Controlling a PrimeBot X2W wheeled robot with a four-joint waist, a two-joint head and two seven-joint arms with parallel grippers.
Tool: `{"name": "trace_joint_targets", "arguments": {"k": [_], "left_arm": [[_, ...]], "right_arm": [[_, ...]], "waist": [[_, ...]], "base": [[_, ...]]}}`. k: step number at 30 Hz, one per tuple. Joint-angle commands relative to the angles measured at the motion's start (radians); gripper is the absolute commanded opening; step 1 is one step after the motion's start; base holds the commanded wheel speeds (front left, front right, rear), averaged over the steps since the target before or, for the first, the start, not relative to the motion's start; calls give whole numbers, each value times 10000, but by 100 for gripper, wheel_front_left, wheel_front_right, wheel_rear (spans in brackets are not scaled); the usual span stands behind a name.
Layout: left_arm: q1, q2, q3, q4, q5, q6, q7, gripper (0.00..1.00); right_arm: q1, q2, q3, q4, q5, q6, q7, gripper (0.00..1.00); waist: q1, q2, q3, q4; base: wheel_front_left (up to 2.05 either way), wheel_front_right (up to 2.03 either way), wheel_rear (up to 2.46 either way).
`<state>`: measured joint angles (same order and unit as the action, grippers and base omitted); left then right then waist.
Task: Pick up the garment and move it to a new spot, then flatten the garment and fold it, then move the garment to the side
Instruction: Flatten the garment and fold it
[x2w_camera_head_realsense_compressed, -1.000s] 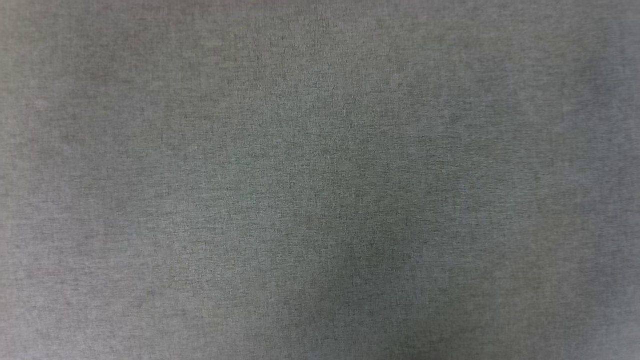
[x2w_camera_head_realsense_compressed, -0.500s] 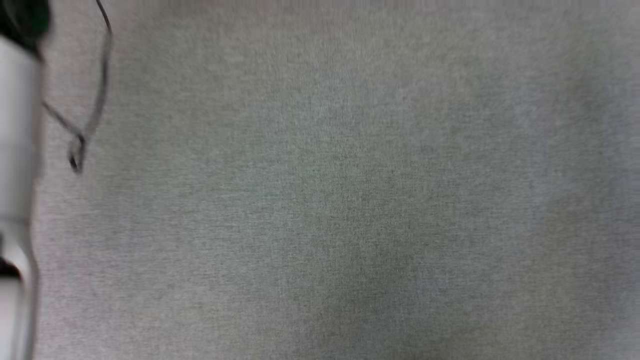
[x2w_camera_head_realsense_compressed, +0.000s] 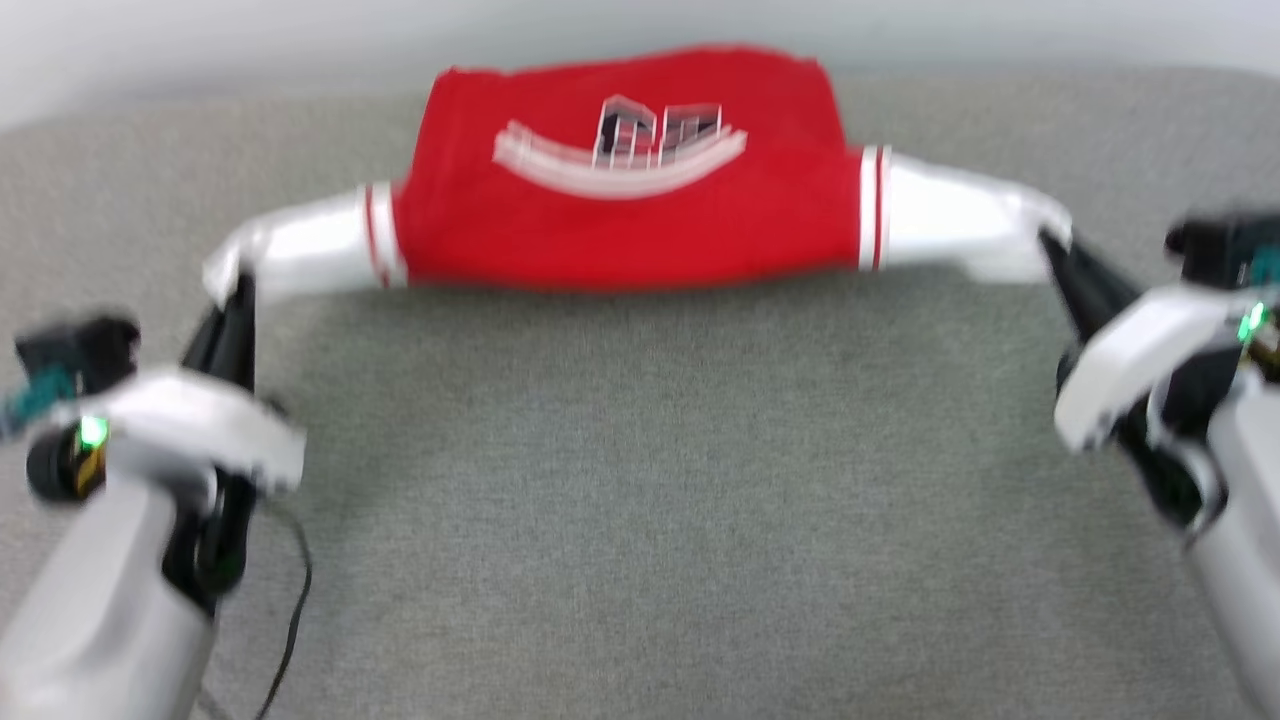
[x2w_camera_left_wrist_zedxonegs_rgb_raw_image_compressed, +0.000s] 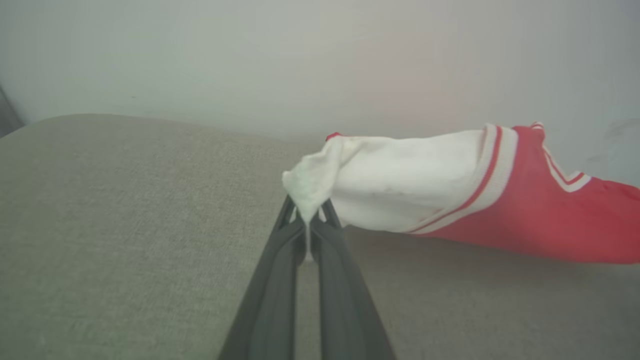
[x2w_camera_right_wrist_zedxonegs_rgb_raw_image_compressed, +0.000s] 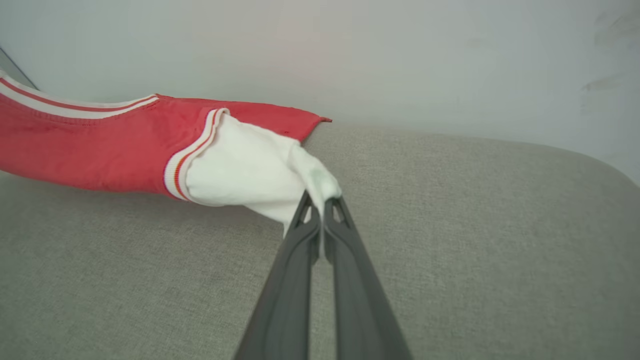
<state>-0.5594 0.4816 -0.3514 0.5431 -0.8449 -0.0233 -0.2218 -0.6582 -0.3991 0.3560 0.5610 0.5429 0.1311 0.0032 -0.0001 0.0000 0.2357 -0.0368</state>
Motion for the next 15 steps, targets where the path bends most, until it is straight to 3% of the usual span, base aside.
{"name": "trace_joint_targets", "arguments": {"k": [1, 6, 15], "left_arm": [[331, 144, 39, -195, -59, 110, 26, 0], [2735, 454, 214, -1810, -351, 1020, 240, 0], [6045, 525, 261, -4075, -795, 2506, 670, 0]], "right_arm": [[402, 86, -106, -195, -75, -7, 45, 0], [2902, 398, -1153, -1605, -629, -9, 904, 0], [7188, 1946, -3304, -3991, -1281, -7, 2552, 0]], "waist": [[1, 0, -593, -70], [1, 0, -1251, -64], [1, 0, -1985, -18]], "base": [[0, 0, 0], [0, 0, 0], [0, 0, 0]]}}
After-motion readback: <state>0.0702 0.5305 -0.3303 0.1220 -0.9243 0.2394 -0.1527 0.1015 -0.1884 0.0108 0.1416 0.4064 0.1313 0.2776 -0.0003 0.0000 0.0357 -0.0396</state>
